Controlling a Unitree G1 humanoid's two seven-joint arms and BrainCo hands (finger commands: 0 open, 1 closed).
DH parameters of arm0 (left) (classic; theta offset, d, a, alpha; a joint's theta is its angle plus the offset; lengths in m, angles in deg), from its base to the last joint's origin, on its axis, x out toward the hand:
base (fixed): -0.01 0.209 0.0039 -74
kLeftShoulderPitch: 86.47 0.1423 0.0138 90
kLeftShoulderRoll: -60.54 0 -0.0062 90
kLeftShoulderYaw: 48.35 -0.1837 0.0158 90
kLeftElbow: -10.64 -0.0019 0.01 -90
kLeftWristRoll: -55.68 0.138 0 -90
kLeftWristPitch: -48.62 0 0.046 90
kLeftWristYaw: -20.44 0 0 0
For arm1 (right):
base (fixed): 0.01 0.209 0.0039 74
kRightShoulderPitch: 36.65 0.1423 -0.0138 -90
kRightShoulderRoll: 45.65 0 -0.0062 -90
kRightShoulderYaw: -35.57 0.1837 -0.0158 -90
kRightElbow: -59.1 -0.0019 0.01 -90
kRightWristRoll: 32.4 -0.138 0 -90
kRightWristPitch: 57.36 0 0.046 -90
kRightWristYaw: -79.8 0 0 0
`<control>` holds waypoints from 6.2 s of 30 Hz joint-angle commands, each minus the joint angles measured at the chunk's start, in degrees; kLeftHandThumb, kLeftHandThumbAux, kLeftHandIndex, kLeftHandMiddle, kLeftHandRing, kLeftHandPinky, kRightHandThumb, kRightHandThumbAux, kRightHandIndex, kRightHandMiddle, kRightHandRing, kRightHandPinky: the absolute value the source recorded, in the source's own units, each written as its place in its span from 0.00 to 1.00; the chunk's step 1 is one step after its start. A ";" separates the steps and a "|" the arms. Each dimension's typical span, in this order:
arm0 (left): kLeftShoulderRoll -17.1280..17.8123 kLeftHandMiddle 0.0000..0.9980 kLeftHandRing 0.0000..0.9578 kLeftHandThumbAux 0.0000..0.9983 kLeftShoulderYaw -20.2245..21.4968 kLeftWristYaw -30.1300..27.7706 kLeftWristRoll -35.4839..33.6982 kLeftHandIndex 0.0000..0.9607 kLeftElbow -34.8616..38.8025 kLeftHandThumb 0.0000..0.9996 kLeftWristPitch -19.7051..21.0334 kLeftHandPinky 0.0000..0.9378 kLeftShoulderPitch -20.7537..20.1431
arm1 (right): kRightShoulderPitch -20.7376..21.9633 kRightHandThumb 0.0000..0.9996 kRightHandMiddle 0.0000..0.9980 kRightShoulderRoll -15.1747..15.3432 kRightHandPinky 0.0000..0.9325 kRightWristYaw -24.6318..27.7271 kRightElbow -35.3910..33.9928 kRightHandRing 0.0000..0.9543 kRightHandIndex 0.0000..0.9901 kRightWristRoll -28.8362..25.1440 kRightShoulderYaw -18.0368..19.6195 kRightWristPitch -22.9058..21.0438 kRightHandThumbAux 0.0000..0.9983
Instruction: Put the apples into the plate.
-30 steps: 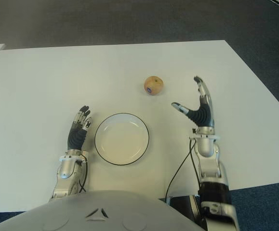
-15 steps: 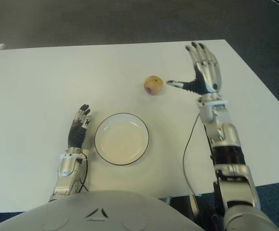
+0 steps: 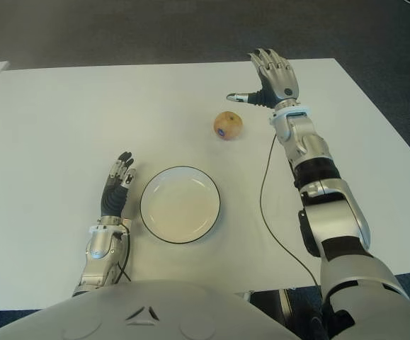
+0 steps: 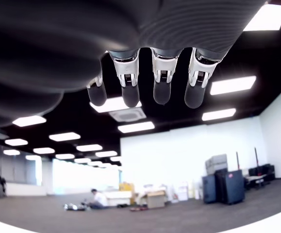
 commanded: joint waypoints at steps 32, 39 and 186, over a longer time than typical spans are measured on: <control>-0.64 0.00 0.00 0.46 -0.80 0.06 -0.15 0.01 -2.98 0.08 2.07 0.00 3.59 | 9.26 0.31 0.00 -10.94 0.00 -1.92 22.08 0.00 0.00 -3.84 -11.07 -1.47 0.21; -0.62 0.00 0.00 0.47 -1.00 0.10 -0.21 0.00 -1.85 0.07 2.14 0.00 4.34 | 7.60 0.29 0.00 -12.08 0.00 -3.10 22.08 0.00 0.00 -4.22 -11.80 -2.10 0.20; -2.20 0.00 0.00 0.45 -6.48 4.03 0.02 0.00 8.93 0.04 1.74 0.00 12.41 | -0.35 0.85 0.53 -15.45 0.79 -8.84 26.99 0.85 0.41 -19.25 -1.68 3.53 0.68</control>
